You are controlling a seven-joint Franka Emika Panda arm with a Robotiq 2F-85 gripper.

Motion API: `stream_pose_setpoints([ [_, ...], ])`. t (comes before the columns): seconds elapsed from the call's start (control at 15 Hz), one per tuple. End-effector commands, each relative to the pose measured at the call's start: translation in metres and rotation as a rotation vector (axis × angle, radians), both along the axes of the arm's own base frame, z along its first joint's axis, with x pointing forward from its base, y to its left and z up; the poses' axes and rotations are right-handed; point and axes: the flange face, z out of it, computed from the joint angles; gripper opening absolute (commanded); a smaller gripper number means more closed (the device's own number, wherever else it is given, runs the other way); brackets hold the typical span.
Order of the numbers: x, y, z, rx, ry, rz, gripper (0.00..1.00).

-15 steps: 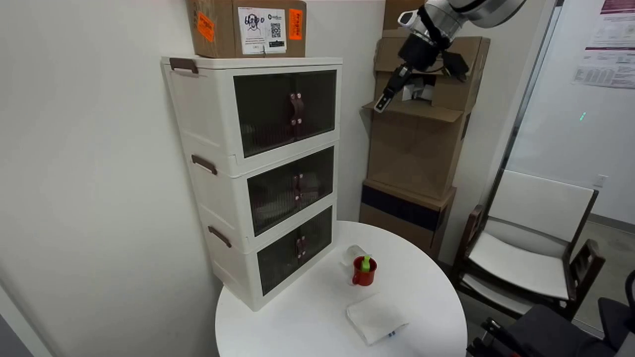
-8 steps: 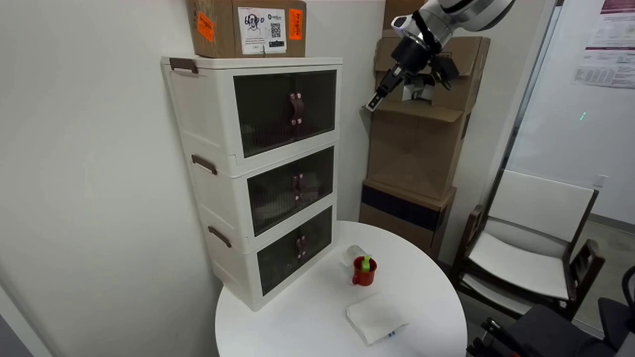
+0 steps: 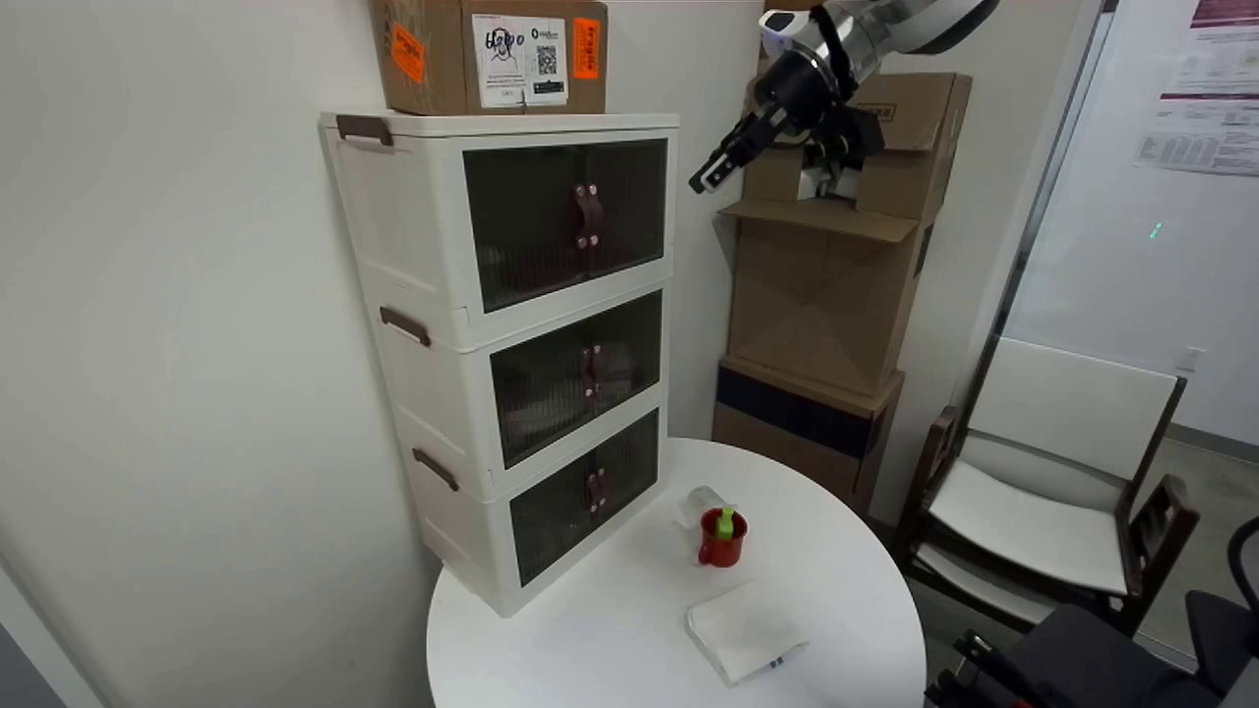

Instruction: Open the top right cabinet door

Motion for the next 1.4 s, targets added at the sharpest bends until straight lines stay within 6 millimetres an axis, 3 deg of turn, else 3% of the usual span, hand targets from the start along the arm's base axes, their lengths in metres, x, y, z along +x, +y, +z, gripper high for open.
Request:
stream_pose_setpoints([
  [0.0,0.045,-0.012,-0.024,0.106,-0.004,0.174,1.00],
  [0.27,0.081,-0.041,-0.063,0.301,-0.070,0.270,1.00],
  [0.6,0.119,-0.063,-0.084,0.429,-0.135,0.200,1.00],
  [1.13,0.158,-0.043,-0.111,0.420,-0.116,0.266,1.00],
  [1.33,0.171,-0.047,-0.121,0.392,-0.118,0.242,1.00],
])
